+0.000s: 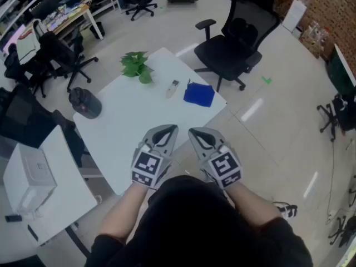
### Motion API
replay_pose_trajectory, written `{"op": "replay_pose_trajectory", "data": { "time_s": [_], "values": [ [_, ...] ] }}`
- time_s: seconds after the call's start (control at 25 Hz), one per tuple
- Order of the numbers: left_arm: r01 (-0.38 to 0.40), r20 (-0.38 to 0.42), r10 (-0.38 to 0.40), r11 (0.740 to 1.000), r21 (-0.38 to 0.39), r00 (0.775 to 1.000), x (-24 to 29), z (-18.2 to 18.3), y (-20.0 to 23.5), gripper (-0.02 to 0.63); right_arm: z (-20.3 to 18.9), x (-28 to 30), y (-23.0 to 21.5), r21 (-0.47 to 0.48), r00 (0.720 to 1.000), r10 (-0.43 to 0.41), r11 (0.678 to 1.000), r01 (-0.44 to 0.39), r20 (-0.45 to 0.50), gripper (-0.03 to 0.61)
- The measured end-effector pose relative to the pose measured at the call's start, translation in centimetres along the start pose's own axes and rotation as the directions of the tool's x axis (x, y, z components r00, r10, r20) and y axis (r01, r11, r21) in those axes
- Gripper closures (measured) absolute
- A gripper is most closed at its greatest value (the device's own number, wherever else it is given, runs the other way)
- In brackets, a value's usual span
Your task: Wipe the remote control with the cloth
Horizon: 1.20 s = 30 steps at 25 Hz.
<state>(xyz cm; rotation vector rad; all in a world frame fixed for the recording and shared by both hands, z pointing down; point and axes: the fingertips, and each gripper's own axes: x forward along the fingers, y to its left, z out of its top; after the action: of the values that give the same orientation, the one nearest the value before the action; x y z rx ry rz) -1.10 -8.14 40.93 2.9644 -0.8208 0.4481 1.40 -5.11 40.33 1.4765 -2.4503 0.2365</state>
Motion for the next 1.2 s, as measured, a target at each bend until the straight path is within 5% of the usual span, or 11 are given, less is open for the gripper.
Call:
{"op": "replay_pose_trajectory", "data": {
  "time_s": [0.44,0.64,0.92,1.2],
  "values": [
    [-0.047,-0.067,0.047,0.999,-0.008,0.997,2.9,-2.9,5.8,0.607,-1.4,3.0,-0.1,0.037,0.998,-0.019,0.999,0.022,-0.062,0.591],
    [-0.109,-0.163,0.104,0.994,-0.022,0.981,8.4,-5.8,9.6,0.484,-2.9,5.0,-3.5,0.076,0.996,0.000,0.997,0.007,-0.092,0.591],
    [-0.200,-0.337,0.171,0.978,-0.053,0.926,18.1,-11.3,16.6,0.308,-4.6,9.0,-11.0,0.125,0.987,0.064,0.991,-0.046,-0.145,0.591],
    [-0.234,-0.498,0.182,0.971,-0.044,0.848,25.6,-18.2,21.1,0.307,-6.8,13.6,-17.1,0.110,0.972,0.154,0.985,-0.136,-0.180,0.591]
  ]
}}
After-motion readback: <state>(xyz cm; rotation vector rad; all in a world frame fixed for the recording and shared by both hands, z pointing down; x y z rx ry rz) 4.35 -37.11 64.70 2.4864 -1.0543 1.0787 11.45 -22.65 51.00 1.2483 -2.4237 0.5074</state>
